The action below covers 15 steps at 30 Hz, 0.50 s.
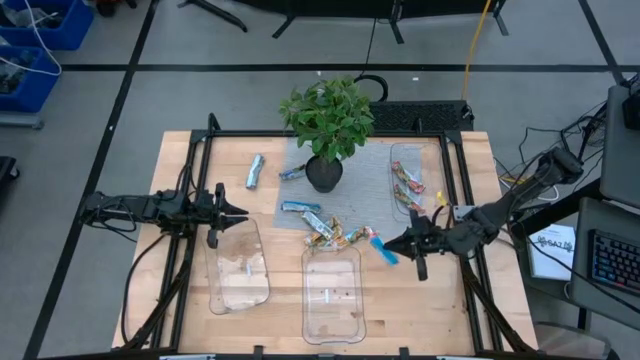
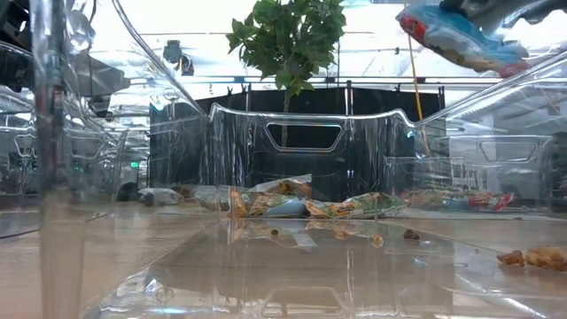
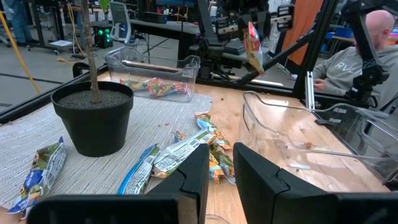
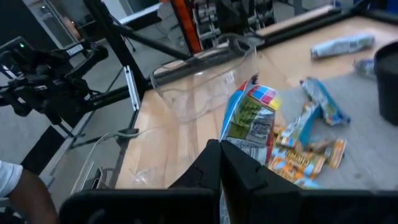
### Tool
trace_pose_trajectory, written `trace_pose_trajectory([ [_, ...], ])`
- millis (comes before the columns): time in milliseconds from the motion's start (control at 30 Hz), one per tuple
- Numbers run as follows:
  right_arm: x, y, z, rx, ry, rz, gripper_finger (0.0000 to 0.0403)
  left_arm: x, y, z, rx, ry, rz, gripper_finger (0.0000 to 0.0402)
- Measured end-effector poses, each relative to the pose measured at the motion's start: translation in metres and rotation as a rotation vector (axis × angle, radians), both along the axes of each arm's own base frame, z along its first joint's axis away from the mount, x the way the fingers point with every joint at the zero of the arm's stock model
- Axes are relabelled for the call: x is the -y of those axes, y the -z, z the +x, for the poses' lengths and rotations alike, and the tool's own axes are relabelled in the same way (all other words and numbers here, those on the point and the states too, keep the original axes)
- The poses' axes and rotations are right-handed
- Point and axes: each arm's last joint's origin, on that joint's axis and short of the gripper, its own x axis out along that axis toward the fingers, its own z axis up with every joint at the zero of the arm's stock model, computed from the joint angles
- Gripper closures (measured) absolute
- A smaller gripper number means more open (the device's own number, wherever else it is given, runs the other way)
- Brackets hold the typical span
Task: Pick and place Granola Bars by type
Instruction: Put the red granola bar into the right transparent bin
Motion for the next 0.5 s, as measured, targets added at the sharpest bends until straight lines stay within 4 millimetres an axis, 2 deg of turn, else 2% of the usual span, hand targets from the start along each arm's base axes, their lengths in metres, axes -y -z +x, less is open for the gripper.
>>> trace_pose_trajectory([
  [500,0.029,-0.022,-0.027,0.088,0.015,-0.109,0.0403,0.0,0.0,0.0,0.0,0.0,0.0,0.0325],
])
